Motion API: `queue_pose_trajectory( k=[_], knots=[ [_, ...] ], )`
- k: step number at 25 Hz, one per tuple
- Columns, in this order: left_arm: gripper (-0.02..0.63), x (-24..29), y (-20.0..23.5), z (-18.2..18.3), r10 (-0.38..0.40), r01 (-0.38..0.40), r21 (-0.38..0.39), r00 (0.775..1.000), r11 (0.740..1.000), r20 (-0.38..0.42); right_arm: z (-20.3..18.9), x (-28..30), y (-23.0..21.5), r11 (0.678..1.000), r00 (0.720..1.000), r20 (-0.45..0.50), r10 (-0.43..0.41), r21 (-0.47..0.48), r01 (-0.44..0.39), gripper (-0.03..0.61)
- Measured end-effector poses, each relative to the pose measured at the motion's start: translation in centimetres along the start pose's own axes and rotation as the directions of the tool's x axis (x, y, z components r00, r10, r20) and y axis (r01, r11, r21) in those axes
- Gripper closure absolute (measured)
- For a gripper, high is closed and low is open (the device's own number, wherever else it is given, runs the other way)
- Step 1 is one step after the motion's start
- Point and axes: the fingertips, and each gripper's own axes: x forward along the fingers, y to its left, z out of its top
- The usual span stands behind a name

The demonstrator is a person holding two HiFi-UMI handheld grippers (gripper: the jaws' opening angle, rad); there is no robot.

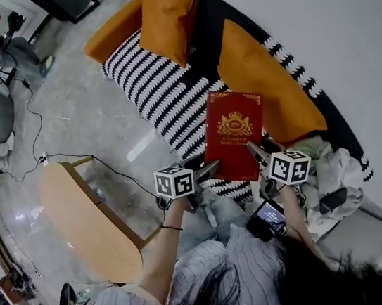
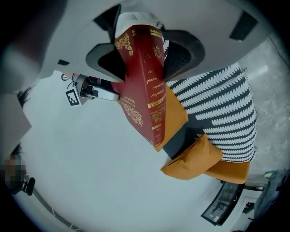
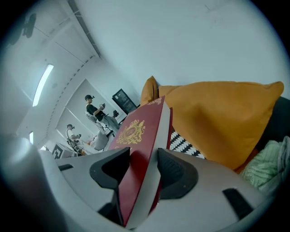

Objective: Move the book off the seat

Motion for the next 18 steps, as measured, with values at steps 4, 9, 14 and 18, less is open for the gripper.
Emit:
queue_pose_trajectory(
  k=[4,9,14,18],
  knots=[
    [0.336,-2.2,-0.8,0.7,0.01,-0.01,0.003,0.999,1.0,0.039,0.9,-0.3,2.4,0.999,0.999,-0.008,0.032,-0.04,-0.032,0.376],
    [0.336,-6.8,-0.1,1.7,0.045,-0.044,-0.006,0.992,0.999,0.116,1.4,1.2,7.3,0.991,0.996,-0.036,0.083,-0.105,-0.086,0.376],
    [0.337,-11.5,1.2,1.8,0.078,-0.071,-0.046,0.977,0.996,0.197,1.1,3.0,12.3,0.975,0.989,-0.081,0.124,-0.173,-0.136,0.376],
    [0.337,-14.6,2.4,1.4,0.104,-0.087,-0.08,0.965,0.993,0.241,0.2,4.4,15.4,0.964,0.982,-0.113,0.148,-0.206,-0.169,0.377]
  ],
)
